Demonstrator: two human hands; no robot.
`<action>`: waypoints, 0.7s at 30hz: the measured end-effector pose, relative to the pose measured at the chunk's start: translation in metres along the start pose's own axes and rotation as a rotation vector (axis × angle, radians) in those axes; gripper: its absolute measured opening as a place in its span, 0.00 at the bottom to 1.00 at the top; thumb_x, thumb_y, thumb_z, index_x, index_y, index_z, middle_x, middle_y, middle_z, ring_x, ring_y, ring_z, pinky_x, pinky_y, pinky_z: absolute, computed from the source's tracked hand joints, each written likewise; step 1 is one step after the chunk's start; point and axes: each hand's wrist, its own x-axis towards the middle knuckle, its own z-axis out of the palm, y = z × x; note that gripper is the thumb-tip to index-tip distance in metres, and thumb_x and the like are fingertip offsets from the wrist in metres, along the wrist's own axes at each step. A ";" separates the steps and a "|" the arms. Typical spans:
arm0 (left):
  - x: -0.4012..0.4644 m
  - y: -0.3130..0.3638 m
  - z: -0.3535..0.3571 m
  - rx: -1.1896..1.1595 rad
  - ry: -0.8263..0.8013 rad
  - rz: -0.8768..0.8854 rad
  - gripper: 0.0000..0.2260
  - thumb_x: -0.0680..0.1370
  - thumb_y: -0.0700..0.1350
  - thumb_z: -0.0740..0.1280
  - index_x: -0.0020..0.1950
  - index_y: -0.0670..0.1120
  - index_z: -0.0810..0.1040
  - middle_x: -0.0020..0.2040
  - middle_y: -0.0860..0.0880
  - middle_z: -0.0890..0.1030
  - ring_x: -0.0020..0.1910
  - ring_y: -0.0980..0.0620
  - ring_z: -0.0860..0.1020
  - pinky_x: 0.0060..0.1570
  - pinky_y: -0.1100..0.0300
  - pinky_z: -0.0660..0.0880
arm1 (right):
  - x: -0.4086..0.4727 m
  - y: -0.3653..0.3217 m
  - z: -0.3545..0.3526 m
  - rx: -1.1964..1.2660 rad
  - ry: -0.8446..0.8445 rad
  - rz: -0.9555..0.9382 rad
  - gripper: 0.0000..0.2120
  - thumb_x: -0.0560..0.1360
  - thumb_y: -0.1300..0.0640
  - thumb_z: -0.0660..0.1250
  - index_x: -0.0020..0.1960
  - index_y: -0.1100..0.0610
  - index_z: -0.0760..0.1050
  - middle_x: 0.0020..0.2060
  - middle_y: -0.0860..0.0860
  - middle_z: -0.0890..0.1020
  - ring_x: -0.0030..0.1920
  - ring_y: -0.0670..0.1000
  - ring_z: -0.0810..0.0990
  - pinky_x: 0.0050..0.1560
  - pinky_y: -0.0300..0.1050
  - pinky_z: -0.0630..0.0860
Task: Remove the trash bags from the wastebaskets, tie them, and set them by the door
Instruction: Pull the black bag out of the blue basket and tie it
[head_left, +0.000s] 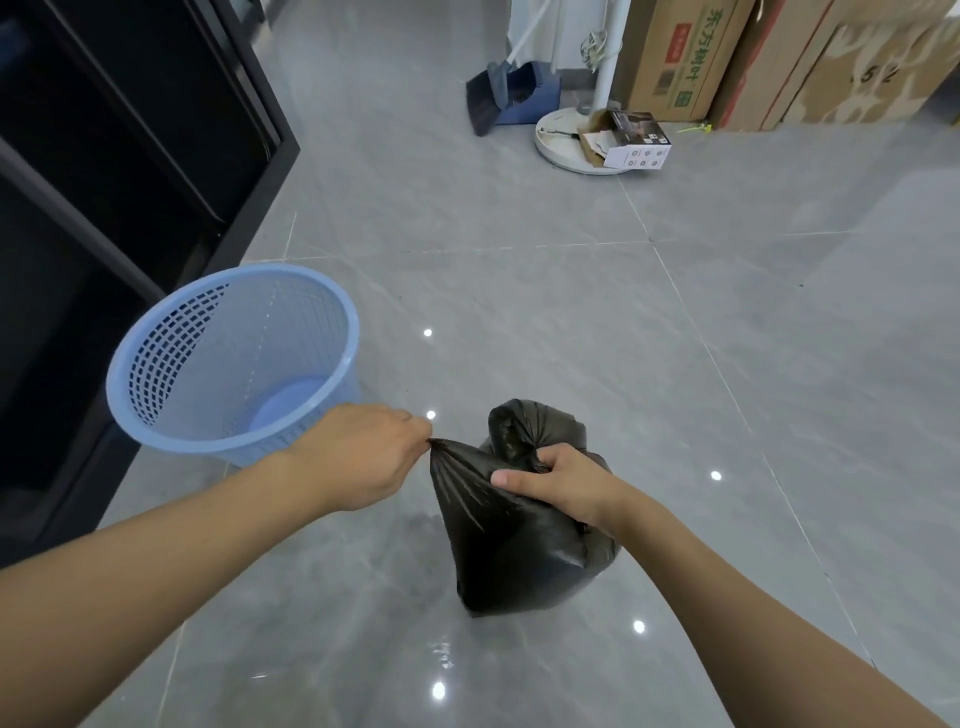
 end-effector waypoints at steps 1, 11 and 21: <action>0.004 0.001 -0.002 -0.021 -0.003 -0.018 0.13 0.83 0.52 0.51 0.47 0.47 0.69 0.41 0.52 0.72 0.44 0.48 0.75 0.43 0.54 0.72 | 0.000 -0.002 0.000 -0.007 -0.010 0.005 0.14 0.68 0.44 0.75 0.40 0.54 0.79 0.30 0.45 0.83 0.32 0.43 0.82 0.33 0.32 0.75; 0.043 -0.003 -0.019 -0.437 -0.104 -0.049 0.10 0.82 0.49 0.57 0.48 0.48 0.76 0.48 0.50 0.75 0.48 0.50 0.74 0.53 0.52 0.72 | 0.013 -0.017 -0.006 -0.042 -0.008 0.037 0.08 0.69 0.67 0.62 0.46 0.65 0.78 0.39 0.61 0.83 0.41 0.60 0.83 0.49 0.58 0.80; 0.063 -0.011 -0.048 -0.430 -0.085 0.006 0.10 0.81 0.49 0.60 0.48 0.47 0.78 0.48 0.53 0.74 0.51 0.51 0.74 0.56 0.52 0.72 | 0.008 -0.022 -0.005 0.252 -0.215 0.051 0.22 0.68 0.43 0.68 0.52 0.59 0.82 0.34 0.52 0.77 0.37 0.50 0.75 0.47 0.43 0.71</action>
